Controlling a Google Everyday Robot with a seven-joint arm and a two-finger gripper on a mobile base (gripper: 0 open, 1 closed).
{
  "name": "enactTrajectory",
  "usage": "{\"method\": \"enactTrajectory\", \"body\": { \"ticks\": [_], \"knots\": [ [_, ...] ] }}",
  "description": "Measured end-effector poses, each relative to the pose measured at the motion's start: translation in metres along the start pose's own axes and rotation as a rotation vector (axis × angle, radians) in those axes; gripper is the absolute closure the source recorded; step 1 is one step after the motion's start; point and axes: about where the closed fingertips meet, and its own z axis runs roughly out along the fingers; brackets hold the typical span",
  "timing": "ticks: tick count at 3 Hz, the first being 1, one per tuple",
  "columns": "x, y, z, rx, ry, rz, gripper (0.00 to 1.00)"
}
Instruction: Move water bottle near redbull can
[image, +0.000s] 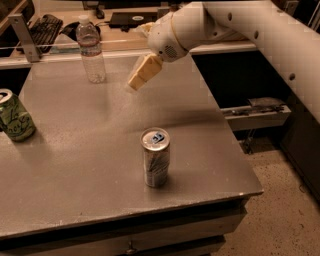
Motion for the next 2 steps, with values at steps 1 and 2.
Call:
{"method": "enactTrajectory", "body": {
  "ticks": [1,2],
  "knots": [
    [-0.014,-0.033,0.030,0.053,-0.141,0.000,0.00],
    [-0.028,-0.062,0.064,0.062,-0.236,0.012,0.00]
  ]
}}
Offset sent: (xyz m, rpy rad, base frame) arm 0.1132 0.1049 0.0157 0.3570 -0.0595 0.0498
